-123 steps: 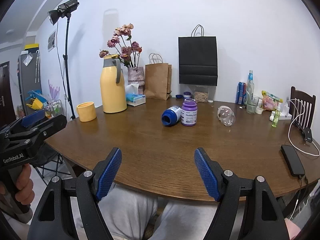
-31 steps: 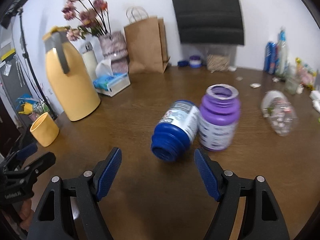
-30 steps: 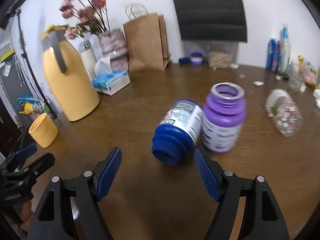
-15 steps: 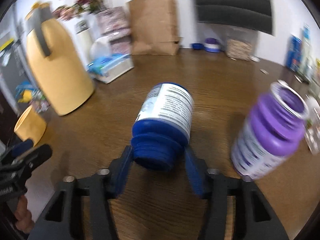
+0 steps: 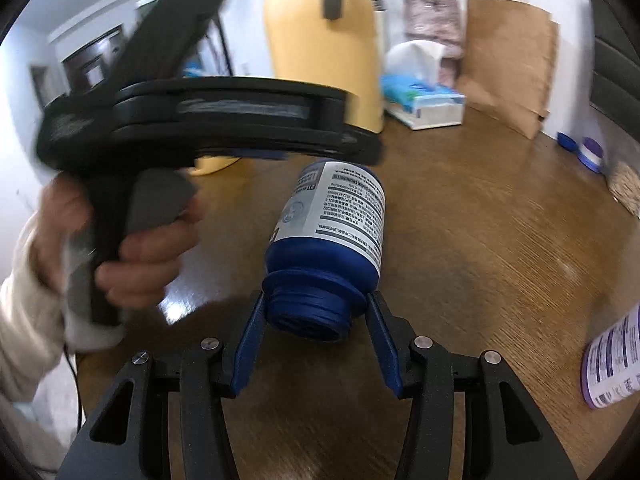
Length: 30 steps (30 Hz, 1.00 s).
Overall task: Flip cup upright
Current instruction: 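Lift the bottle with the right tool while the left tool grasps its body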
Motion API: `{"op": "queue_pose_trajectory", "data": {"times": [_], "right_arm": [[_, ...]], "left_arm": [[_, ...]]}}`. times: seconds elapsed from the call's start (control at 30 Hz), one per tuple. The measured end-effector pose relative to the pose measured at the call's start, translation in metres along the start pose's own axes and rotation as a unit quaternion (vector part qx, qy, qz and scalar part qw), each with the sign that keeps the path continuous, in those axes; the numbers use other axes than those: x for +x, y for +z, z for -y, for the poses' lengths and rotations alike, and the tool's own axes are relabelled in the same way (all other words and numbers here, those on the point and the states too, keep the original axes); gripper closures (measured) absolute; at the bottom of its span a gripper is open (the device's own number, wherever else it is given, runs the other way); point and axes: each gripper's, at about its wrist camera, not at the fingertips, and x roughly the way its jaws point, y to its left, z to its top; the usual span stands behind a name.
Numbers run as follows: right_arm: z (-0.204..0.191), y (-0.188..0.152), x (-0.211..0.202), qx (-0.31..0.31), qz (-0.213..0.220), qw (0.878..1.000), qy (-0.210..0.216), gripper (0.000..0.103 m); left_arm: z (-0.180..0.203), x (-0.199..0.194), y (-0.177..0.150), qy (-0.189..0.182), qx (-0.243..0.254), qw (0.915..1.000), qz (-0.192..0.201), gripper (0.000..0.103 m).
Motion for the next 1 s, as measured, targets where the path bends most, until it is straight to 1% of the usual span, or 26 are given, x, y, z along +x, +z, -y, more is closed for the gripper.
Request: {"op": "queue_pose_trajectory", "data": {"times": [0.07, 0.1, 0.13, 0.17, 0.2, 0.27, 0.4, 0.43, 0.53, 0.6, 0.63, 0.67, 0.7, 0.77, 0.87, 0.9, 0.93, 0.97, 1.0], "right_arm": [[0.005, -0.002, -0.005, -0.002, 0.006, 1.000, -0.015, 0.048], [0.008, -0.003, -0.006, 0.000, 0.006, 1.000, -0.024, 0.047], [0.012, -0.005, -0.008, 0.002, 0.010, 0.999, -0.036, 0.047], [0.016, -0.006, -0.009, 0.006, 0.012, 0.999, -0.049, 0.047], [0.021, -0.006, -0.009, 0.011, 0.012, 0.998, -0.059, 0.047], [0.033, -0.004, -0.007, 0.027, 0.014, 0.997, -0.077, 0.047], [0.048, 0.000, -0.003, 0.050, 0.018, 0.996, -0.078, 0.047], [0.052, 0.002, -0.001, 0.053, 0.020, 0.995, -0.084, 0.047], [0.061, 0.007, 0.001, 0.066, 0.029, 0.993, -0.094, 0.047], [0.064, 0.005, -0.002, 0.076, 0.038, 0.992, -0.097, 0.047], [0.067, 0.004, -0.003, 0.081, 0.042, 0.991, -0.098, 0.047], [0.071, 0.003, -0.007, 0.087, 0.047, 0.990, -0.101, 0.047], [0.074, 0.003, -0.007, 0.089, 0.049, 0.990, -0.102, 0.047], [0.080, 0.000, -0.014, 0.100, 0.059, 0.988, -0.100, 0.047], [0.083, -0.006, -0.023, 0.110, 0.069, 0.986, -0.100, 0.047], [0.083, -0.007, -0.024, 0.112, 0.069, 0.986, -0.106, 0.047], [0.083, -0.009, -0.024, 0.115, 0.068, 0.984, -0.114, 0.047], [0.081, -0.010, -0.025, 0.113, 0.066, 0.984, -0.119, 0.047], [0.078, -0.010, -0.025, 0.106, 0.066, 0.985, -0.118, 0.047]], "left_arm": [[0.001, 0.003, -0.002, -0.015, 0.002, 0.9999, 0.000, 0.046], [0.002, 0.002, -0.002, -0.022, 0.001, 0.9998, 0.001, 0.050], [0.003, 0.001, -0.002, -0.016, 0.003, 0.9999, 0.006, 0.052], [0.004, -0.002, -0.003, 0.000, 0.007, 0.9999, 0.013, 0.053], [0.005, -0.005, -0.003, 0.017, 0.008, 0.9996, 0.019, 0.053], [0.003, -0.010, -0.007, 0.022, 0.009, 0.9995, 0.022, 0.053], [0.003, -0.021, -0.015, 0.057, 0.014, 0.9976, 0.036, 0.053], [0.003, -0.023, -0.015, 0.059, 0.017, 0.9976, 0.034, 0.053], [0.008, -0.030, -0.018, 0.040, 0.033, 0.9984, 0.021, 0.052], [0.012, -0.036, -0.019, 0.028, 0.042, 0.9986, 0.016, 0.040], [0.014, -0.038, -0.018, 0.025, 0.044, 0.9987, 0.010, 0.027], [0.015, -0.038, -0.018, 0.024, 0.046, 0.9986, 0.004, 0.024], [0.018, -0.038, -0.019, 0.022, 0.048, 0.9986, -0.005, 0.024], [0.025, -0.034, -0.022, 0.006, 0.064, 0.9975, -0.027, 0.023], [0.034, -0.017, -0.028, -0.005, 0.084, 0.9945, -0.063, 0.024], [0.035, -0.011, -0.029, 0.002, 0.089, 0.9937, -0.069, 0.028], [0.035, -0.009, -0.030, 0.001, 0.089, 0.9934, -0.073, 0.036], [0.035, -0.007, -0.030, -0.001, 0.086, 0.9931, -0.079, 0.041], [0.035, -0.007, -0.028, -0.004, 0.083, 0.9929, -0.085, 0.042]]}}
